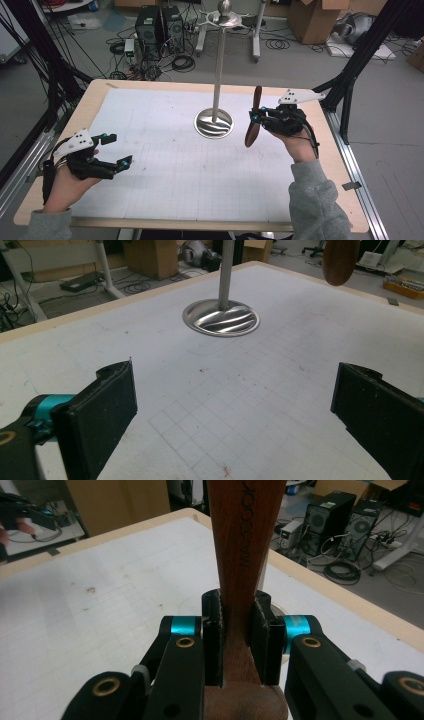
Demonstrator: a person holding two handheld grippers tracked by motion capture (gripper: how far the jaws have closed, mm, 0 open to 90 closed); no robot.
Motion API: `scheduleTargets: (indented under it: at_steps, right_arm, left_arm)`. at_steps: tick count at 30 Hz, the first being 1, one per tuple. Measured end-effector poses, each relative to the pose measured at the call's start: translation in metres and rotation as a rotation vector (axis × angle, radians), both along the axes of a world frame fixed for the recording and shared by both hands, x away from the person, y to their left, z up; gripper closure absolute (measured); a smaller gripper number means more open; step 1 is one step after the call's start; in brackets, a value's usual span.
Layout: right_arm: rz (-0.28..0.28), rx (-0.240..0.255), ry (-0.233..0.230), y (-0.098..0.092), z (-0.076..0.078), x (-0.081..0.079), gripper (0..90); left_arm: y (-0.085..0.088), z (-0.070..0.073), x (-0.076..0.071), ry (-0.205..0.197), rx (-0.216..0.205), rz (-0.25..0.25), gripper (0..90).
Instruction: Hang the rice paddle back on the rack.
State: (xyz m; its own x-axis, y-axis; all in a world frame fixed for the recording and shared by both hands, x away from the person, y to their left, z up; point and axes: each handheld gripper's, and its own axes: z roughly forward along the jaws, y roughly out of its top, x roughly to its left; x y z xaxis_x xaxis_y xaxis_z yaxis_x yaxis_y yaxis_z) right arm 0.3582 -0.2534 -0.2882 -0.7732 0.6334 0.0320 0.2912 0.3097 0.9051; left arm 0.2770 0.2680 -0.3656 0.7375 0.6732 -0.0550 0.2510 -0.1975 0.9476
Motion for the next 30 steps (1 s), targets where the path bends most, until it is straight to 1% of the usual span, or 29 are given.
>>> scheduleTargets:
  at_steps: [3, 5, 7, 9, 11, 12, 13, 14, 17, 21, 22, 26, 27, 28, 30]
  right_arm:
    - [-0.001, -0.023, -0.008, 0.0, 0.004, 0.003, 77.6]
    - [0.0, -0.023, -0.014, -0.001, 0.008, 0.004, 77.5]
    - [-0.001, -0.012, -0.024, -0.003, 0.013, 0.006, 77.6]
    - [-0.001, 0.019, -0.041, -0.006, 0.018, 0.007, 77.5]
    - [0.005, 0.046, -0.04, -0.009, 0.021, 0.007, 77.6]
    - [0.006, 0.044, -0.055, -0.01, 0.023, 0.009, 77.5]
    - [0.007, 0.042, -0.051, -0.01, 0.024, 0.009, 77.6]
    - [0.005, 0.042, -0.057, -0.01, 0.025, 0.01, 77.6]
    - [-0.001, 0.039, -0.052, -0.009, 0.028, 0.013, 77.6]
    - [-0.002, 0.025, -0.055, -0.007, 0.034, 0.018, 77.6]
    - [-0.004, 0.029, -0.049, -0.006, 0.036, 0.019, 77.6]
    - [0.0, 0.01, -0.038, -0.001, 0.041, 0.025, 77.6]
    - [0.001, 0.004, -0.044, 0.0, 0.043, 0.027, 77.6]
    - [-0.007, 0.003, -0.043, 0.001, 0.044, 0.028, 77.6]
    - [-0.006, 0.009, -0.044, 0.002, 0.048, 0.03, 77.6]
  left_arm:
    - [0.001, 0.0, -0.001, 0.0, -0.003, 0.002, 5.0]
    - [0.001, -0.001, -0.001, 0.002, 0.003, 0.004, 5.0]
    - [0.001, -0.001, -0.001, 0.002, 0.005, 0.005, 5.0]
    - [0.001, -0.002, -0.001, 0.004, 0.018, 0.011, 4.9]
    - [0.0, -0.002, -0.001, 0.006, 0.018, 0.007, 5.0]
    - [0.0, -0.003, -0.001, 0.007, 0.017, 0.006, 5.0]
    - [0.0, -0.003, -0.001, 0.008, 0.018, 0.006, 5.0]
    - [0.0, -0.003, -0.001, 0.008, 0.018, 0.006, 5.0]
    - [0.0, -0.003, -0.001, 0.006, 0.015, 0.004, 5.0]
    - [0.0, -0.004, -0.001, 0.012, 0.023, 0.004, 5.0]
    - [0.0, -0.004, -0.001, 0.013, 0.021, 0.006, 5.0]
    - [0.001, -0.004, -0.001, 0.014, 0.016, 0.007, 5.0]
    - [0.001, -0.004, -0.001, 0.014, 0.014, 0.006, 4.9]
    - [0.001, -0.004, -0.001, 0.013, 0.016, 0.004, 5.0]
    - [0.001, -0.004, -0.001, 0.013, 0.015, 0.005, 5.0]
